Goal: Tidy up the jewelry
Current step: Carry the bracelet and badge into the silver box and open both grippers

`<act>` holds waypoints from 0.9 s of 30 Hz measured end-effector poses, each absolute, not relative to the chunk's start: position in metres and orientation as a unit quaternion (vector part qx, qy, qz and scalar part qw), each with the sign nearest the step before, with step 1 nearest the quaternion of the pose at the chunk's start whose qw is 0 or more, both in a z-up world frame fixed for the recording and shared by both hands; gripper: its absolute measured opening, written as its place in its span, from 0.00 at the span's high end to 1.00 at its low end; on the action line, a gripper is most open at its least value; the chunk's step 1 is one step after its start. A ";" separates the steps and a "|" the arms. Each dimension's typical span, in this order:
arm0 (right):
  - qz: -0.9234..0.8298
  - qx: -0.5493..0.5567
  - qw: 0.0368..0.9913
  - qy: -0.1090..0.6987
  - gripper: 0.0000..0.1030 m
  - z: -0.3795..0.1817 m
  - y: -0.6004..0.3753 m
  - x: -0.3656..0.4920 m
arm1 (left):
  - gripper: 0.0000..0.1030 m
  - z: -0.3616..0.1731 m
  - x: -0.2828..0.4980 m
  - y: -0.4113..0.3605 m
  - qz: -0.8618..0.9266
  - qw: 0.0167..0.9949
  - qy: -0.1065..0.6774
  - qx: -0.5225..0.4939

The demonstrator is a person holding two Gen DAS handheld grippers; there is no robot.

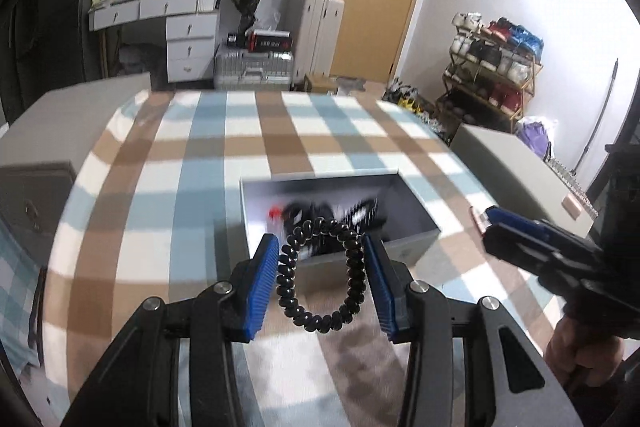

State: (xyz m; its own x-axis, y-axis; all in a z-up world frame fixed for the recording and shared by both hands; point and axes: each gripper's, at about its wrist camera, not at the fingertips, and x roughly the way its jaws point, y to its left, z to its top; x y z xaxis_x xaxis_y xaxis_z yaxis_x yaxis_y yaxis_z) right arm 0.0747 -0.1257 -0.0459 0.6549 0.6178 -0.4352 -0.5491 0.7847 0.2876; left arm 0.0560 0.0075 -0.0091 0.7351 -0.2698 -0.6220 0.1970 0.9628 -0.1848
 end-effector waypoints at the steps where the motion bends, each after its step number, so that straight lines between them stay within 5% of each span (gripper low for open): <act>1: 0.324 0.066 0.907 0.261 0.59 -0.044 -0.124 0.080 | 0.63 -0.007 0.061 0.007 -0.128 0.931 0.339 -0.052; 27: 0.313 0.085 0.899 0.294 0.59 -0.068 -0.114 0.167 | 0.63 -0.035 0.127 -0.008 -0.174 0.905 0.382 -0.061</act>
State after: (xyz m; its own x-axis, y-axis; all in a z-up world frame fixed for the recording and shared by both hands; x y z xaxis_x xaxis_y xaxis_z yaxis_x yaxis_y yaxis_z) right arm 0.1672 -0.1144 -0.0682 0.6314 0.6127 -0.4753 -0.5128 0.7897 0.3367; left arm 0.1271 -0.0083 -0.0353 0.6473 -0.3615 -0.6711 0.2682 0.9321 -0.2434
